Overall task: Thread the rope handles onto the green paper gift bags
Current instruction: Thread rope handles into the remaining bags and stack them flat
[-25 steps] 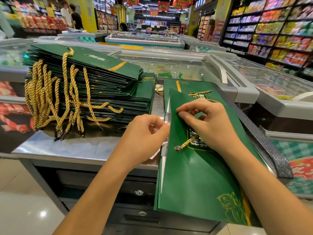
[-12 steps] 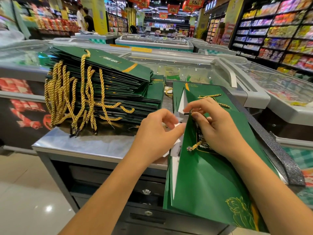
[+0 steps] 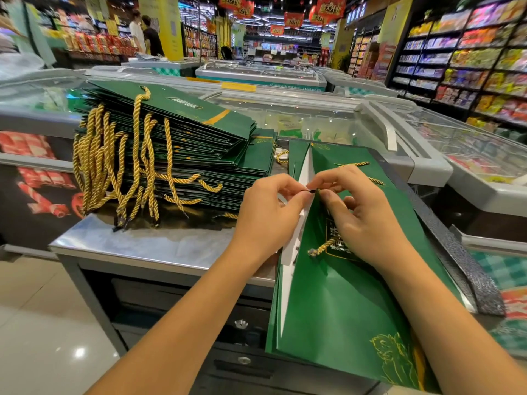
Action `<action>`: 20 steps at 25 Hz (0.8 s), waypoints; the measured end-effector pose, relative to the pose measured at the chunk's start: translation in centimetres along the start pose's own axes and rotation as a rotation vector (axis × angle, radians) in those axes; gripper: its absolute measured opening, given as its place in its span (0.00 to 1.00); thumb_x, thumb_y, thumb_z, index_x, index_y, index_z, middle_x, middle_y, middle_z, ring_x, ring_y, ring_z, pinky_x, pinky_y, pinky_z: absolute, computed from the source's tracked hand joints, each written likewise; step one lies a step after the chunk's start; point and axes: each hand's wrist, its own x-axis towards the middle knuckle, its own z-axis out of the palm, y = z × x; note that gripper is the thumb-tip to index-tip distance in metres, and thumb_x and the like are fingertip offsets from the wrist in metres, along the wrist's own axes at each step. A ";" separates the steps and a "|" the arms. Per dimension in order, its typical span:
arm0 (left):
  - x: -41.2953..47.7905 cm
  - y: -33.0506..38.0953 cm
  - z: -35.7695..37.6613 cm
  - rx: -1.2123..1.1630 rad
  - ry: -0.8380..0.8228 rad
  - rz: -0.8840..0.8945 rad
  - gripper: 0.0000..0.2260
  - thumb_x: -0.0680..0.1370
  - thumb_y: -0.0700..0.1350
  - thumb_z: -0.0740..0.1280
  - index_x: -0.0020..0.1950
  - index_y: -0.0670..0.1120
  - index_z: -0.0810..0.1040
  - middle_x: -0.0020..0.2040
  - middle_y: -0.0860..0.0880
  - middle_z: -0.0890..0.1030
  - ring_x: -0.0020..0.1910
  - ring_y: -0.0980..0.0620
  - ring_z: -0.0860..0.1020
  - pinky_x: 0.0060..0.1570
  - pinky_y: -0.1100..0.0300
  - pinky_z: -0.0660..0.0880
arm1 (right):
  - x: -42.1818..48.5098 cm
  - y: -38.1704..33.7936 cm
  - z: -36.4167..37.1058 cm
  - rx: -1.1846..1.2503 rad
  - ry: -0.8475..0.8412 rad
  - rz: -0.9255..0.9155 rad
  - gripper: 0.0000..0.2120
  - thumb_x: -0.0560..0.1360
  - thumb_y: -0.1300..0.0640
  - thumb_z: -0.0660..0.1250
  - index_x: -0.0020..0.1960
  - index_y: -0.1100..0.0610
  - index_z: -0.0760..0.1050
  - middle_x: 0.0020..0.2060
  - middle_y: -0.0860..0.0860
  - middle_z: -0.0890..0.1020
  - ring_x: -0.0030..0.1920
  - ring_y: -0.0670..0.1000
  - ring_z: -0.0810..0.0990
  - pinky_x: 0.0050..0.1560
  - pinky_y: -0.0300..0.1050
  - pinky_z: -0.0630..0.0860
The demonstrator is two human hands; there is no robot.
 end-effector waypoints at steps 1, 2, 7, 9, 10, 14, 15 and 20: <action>-0.2 0.0 -0.1 -0.024 0.031 -0.022 0.03 0.79 0.44 0.70 0.45 0.48 0.81 0.38 0.54 0.80 0.33 0.61 0.74 0.37 0.56 0.75 | 0.0 -0.1 0.0 -0.003 0.007 -0.002 0.15 0.78 0.70 0.64 0.53 0.51 0.79 0.49 0.49 0.77 0.51 0.48 0.77 0.47 0.35 0.71; -0.4 0.0 -0.2 -0.044 0.056 -0.046 0.04 0.80 0.43 0.69 0.44 0.47 0.79 0.38 0.53 0.80 0.34 0.58 0.76 0.38 0.50 0.77 | -0.1 -0.1 0.0 -0.004 0.011 -0.003 0.16 0.78 0.71 0.64 0.54 0.52 0.79 0.49 0.49 0.77 0.51 0.48 0.77 0.47 0.33 0.70; -1.7 -0.4 -1.5 -0.138 0.063 -0.176 0.05 0.83 0.43 0.64 0.46 0.46 0.74 0.41 0.47 0.83 0.34 0.49 0.82 0.36 0.49 0.81 | -0.1 -0.3 -0.1 -0.036 -0.002 -0.017 0.18 0.75 0.74 0.64 0.55 0.53 0.79 0.51 0.51 0.77 0.53 0.48 0.76 0.52 0.38 0.73; -1.7 0.0 -2.1 -0.264 0.008 -0.294 0.06 0.83 0.46 0.65 0.50 0.44 0.75 0.42 0.45 0.84 0.30 0.50 0.80 0.33 0.53 0.81 | -0.1 -0.3 -0.1 -0.043 -0.016 -0.019 0.19 0.75 0.73 0.64 0.57 0.53 0.80 0.52 0.51 0.77 0.54 0.48 0.77 0.54 0.38 0.73; -1.7 0.1 -2.2 -0.301 -0.024 -0.340 0.09 0.81 0.49 0.68 0.52 0.43 0.76 0.43 0.43 0.85 0.30 0.49 0.81 0.35 0.52 0.82 | -0.1 -0.3 -0.2 -0.048 -0.019 -0.015 0.20 0.75 0.73 0.65 0.58 0.52 0.80 0.52 0.50 0.77 0.54 0.48 0.77 0.54 0.38 0.73; -1.7 -0.1 -2.5 -0.173 -0.153 -0.379 0.22 0.67 0.60 0.79 0.51 0.46 0.81 0.43 0.47 0.86 0.37 0.49 0.85 0.43 0.49 0.83 | -0.1 0.0 -0.3 -0.038 0.047 0.090 0.24 0.74 0.72 0.67 0.63 0.50 0.77 0.50 0.47 0.79 0.46 0.47 0.76 0.47 0.34 0.72; -1.8 -0.1 -2.5 -0.153 -0.165 -0.379 0.21 0.66 0.58 0.80 0.51 0.46 0.82 0.42 0.47 0.86 0.36 0.50 0.85 0.43 0.51 0.82 | -0.1 0.0 -0.3 -0.053 0.073 0.119 0.24 0.73 0.72 0.67 0.62 0.50 0.77 0.50 0.47 0.79 0.45 0.46 0.76 0.46 0.33 0.72; -2.1 0.7 -2.5 -0.233 -0.134 -0.421 0.13 0.70 0.43 0.80 0.50 0.42 0.81 0.39 0.42 0.86 0.32 0.51 0.83 0.32 0.58 0.80 | 0.2 0.6 -0.6 -0.053 0.259 0.330 0.16 0.70 0.70 0.67 0.49 0.51 0.82 0.45 0.49 0.83 0.35 0.44 0.74 0.40 0.36 0.74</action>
